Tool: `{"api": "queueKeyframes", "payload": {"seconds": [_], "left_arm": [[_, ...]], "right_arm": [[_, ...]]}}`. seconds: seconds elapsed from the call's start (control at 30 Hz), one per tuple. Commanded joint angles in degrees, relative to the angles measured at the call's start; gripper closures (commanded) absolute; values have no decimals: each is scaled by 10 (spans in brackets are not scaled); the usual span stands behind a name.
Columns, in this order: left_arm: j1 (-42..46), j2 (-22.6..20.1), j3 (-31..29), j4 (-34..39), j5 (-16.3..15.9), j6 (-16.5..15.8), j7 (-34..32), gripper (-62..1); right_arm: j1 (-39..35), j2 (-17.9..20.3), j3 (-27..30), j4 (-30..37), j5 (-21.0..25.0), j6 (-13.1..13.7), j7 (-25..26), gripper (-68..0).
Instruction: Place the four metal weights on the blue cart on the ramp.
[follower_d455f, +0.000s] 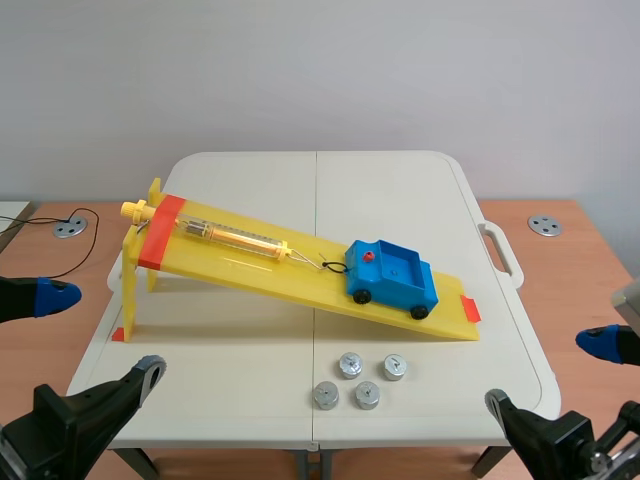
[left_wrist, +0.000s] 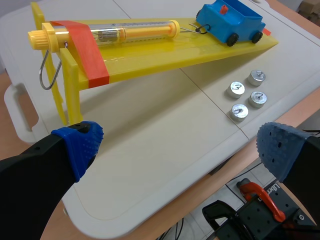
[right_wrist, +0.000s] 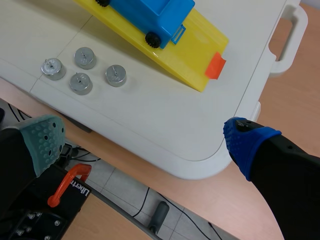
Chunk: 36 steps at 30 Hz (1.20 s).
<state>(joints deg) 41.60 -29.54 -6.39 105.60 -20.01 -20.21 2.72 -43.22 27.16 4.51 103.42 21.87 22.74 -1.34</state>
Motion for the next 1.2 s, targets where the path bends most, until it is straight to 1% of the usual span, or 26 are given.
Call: {"api": "queueKeyframes", "payload": {"seconds": [0.0,0.07,0.33,0.47,0.6,0.77,0.93,0.97,1.1,1.17], "left_arm": [[14,-9,-7,39,-46,-10,-87,-623],[14,-9,-7,39,-46,-10,-87,-623],[14,-6,-7,39,-46,-10,-87,-623],[14,-7,-7,39,-46,-10,-85,-623],[10,-6,-7,39,-46,-10,-56,-623],[9,-6,-7,39,-46,-10,-43,-623],[-7,2,-7,39,-46,-10,-17,-623],[-10,5,-7,39,-46,-10,-11,-615],[-23,25,-6,39,-46,-10,13,-422],[-28,33,-6,39,-46,-10,23,-346]], "right_arm": [[2,30,23,70,13,-16,74,-659],[2,29,23,70,6,-16,68,-659],[7,26,23,70,6,-16,66,-659],[20,25,22,69,6,-16,55,-659],[37,13,22,67,6,-14,35,-659],[57,-9,21,67,6,-2,7,-659],[76,-13,-3,67,6,-2,-16,-659],[80,-16,-8,67,6,-2,-23,-659],[94,-35,-28,67,3,-2,-39,-659],[100,-46,-39,67,1,-2,-48,-659]]}}
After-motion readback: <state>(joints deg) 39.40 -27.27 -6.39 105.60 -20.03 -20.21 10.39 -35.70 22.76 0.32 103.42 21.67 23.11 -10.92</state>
